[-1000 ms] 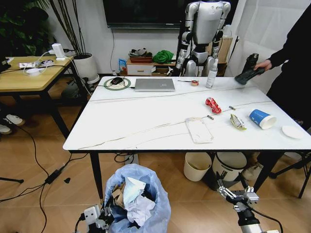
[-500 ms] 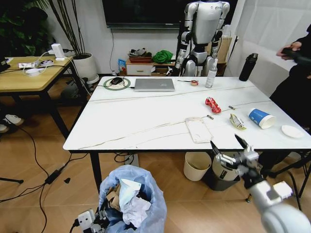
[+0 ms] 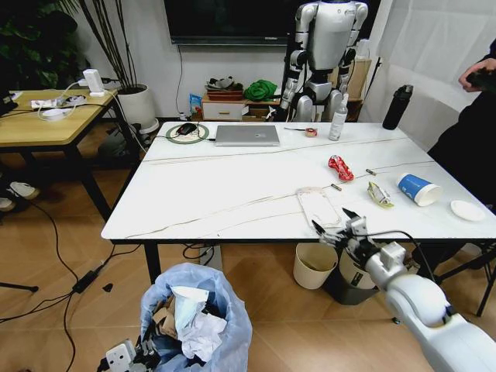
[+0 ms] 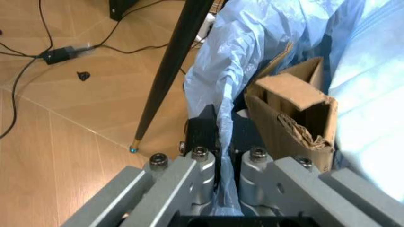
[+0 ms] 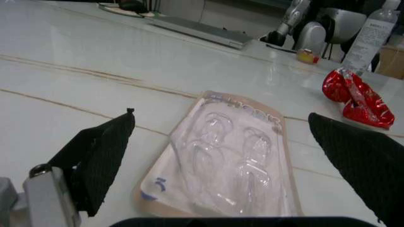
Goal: Pick up the trash bin and place the trash from the table into it.
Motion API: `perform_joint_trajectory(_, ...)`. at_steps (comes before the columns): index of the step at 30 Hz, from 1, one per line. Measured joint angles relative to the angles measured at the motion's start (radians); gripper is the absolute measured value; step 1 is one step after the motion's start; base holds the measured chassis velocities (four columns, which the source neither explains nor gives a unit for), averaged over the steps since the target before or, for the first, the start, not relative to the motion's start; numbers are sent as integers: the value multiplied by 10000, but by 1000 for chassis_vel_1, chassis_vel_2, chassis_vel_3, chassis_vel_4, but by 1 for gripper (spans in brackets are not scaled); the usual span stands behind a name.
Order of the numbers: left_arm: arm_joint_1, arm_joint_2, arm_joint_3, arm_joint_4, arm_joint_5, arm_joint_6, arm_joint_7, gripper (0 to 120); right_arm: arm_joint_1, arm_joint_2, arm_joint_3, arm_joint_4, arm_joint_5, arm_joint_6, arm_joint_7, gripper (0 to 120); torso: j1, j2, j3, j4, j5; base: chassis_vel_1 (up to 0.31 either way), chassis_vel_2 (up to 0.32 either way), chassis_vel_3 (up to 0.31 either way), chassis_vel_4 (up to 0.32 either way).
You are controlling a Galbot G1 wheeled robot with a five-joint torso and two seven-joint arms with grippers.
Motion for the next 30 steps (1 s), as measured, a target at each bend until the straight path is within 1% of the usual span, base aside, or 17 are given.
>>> perform_joint_trajectory(3, -65, -38, 27, 65, 12, 32, -9, 0, 278, 12, -111, -272, -113, 71, -41, 100, 0, 0, 0, -2, -1, 0, 0, 0, 0)
perform_joint_trajectory(11, -144, -33, 36, 75, -6, 88, -29, 0, 271, 17, -184, -511, -573, 212, -138, 100, 0, 0, -1, -3, 1, 0, 0, 0, 0)
perform_joint_trajectory(13, -148, -9, 34, 72, -29, 90, -34, 0, 254, 10, -236, -667, -1058, 305, -178, 100, 0, 0, -1, -3, 1, 0, 0, 0, 0)
perform_joint_trajectory(18, -121, 20, 32, 38, -50, 90, -37, 0, 303, 10, -246, -837, -1495, 328, -190, 100, 0, 0, -1, -3, 0, 0, 0, 0, 0)
perform_joint_trajectory(20, -108, 36, 32, 6, -62, 89, -38, 0, 342, 26, -209, -924, -1718, 347, -181, 95, -1, 1, -3, -1, -1, 0, 0, 0, 0)
perform_joint_trajectory(21, -108, 36, 32, 6, -62, 89, -38, 0, 342, 26, -209, -924, -1718, 347, -181, 95, -1, 1, -3, -1, -1, 0, 0, 0, 0)
perform_joint_trajectory(22, -104, 56, 32, -3, -69, 89, -40, 0, 339, 29, -174, -948, -1773, 348, -165, 88, -1, 2, -2, -1, 0, 0, 0, 0, 0)
perform_joint_trajectory(24, -110, 69, 32, -3, -73, 89, -45, 0, 313, 19, -115, -953, -1793, 347, -128, 81, -1, 2, -2, -2, 0, 0, 0, 0, 0)
perform_joint_trajectory(25, -110, 69, 32, -3, -73, 89, -45, 0, 313, 19, -115, -953, -1793, 347, -128, 81, -1, 2, -2, -2, 0, 0, 0, 0, 0)
perform_joint_trajectory(30, -154, 77, 71, 7, -79, 113, -53, 0, 211, 7, -30, -947, -1797, 346, -80, 59, -1, 1, -1, -1, 1, 0, 0, 0, 0)
